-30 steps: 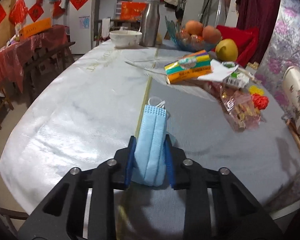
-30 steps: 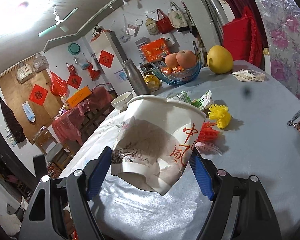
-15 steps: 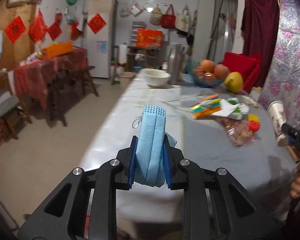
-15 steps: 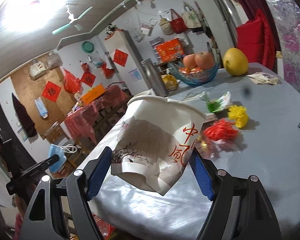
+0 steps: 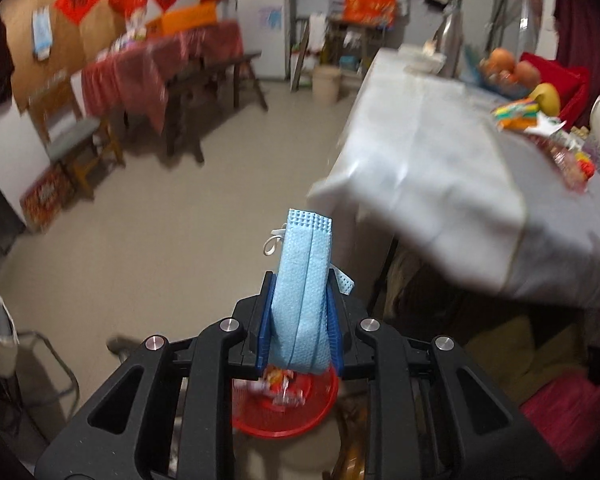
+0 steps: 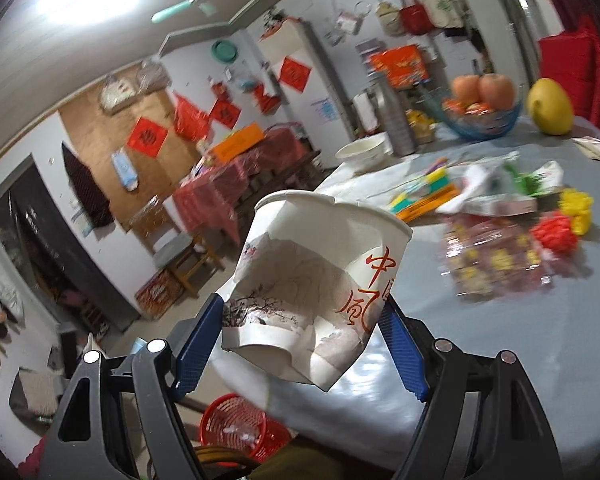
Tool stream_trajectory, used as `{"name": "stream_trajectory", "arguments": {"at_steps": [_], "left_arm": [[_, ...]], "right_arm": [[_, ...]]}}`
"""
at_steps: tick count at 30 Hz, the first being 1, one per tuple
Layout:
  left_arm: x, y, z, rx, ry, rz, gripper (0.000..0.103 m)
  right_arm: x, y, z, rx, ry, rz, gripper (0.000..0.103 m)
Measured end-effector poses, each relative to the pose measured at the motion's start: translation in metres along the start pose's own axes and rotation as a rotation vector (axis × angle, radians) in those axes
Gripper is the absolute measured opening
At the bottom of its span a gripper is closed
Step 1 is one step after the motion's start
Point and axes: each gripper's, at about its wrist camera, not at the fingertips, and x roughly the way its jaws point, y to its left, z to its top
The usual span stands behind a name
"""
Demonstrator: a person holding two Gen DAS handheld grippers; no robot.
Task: Collect trash
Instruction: 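Carry the mask and paper cup over the red wastebasket with both tools, then open the left tool to drop the mask while the right tool drops the cup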
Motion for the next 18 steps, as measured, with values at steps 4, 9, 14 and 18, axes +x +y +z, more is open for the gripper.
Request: {"name": "stream_trajectory", "arguments": {"at_steps": [4, 9, 14, 18], "left_arm": [[0.039, 0.027, -0.031, -0.054, 0.106, -0.024, 0.027], [0.075, 0.043, -0.061, -0.082, 0.206, -0.058, 0.043], [0.078, 0.054, -0.065, -0.093, 0.196, -0.038, 0.076], [0.061, 0.073, -0.054, -0.13, 0.137, 0.027, 0.09]], "right_arm": [[0.019, 0.034, -0.003, -0.042, 0.055, 0.022, 0.077], [0.047, 0.074, -0.015, -0.098, 0.135, 0.047, 0.077], [0.076, 0.104, -0.027, -0.128, 0.228, 0.074, 0.077], [0.096, 0.129, -0.038, -0.172, 0.292, 0.096, 0.077]]}}
